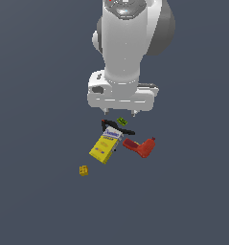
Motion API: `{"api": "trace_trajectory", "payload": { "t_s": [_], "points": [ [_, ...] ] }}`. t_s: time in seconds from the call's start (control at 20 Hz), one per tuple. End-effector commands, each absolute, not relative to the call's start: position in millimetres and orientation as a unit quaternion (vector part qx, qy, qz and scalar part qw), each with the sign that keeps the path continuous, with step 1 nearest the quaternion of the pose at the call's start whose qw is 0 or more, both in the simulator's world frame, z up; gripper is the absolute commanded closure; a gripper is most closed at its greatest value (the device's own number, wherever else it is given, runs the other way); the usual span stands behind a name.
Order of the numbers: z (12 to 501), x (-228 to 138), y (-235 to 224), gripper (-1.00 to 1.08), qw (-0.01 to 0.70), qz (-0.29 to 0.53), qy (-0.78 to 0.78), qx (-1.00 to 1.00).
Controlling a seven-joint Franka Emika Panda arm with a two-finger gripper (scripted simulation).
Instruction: Pick up a designated object from a clutter of objects.
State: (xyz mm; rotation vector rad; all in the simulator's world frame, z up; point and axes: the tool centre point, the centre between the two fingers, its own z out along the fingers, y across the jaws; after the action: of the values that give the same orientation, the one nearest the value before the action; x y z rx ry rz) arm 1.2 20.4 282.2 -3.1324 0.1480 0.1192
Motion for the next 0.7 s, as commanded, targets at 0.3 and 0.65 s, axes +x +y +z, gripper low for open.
{"api": "trace_trajectory", "payload": {
  "t_s": [0.3,0.65],
  "points": [
    [248,12,49,-1.0,-0.014,0.067,0.106,-0.992],
    [213,18,79,-1.0,-0.035,0.092,0.164,-0.981]
  ]
}}
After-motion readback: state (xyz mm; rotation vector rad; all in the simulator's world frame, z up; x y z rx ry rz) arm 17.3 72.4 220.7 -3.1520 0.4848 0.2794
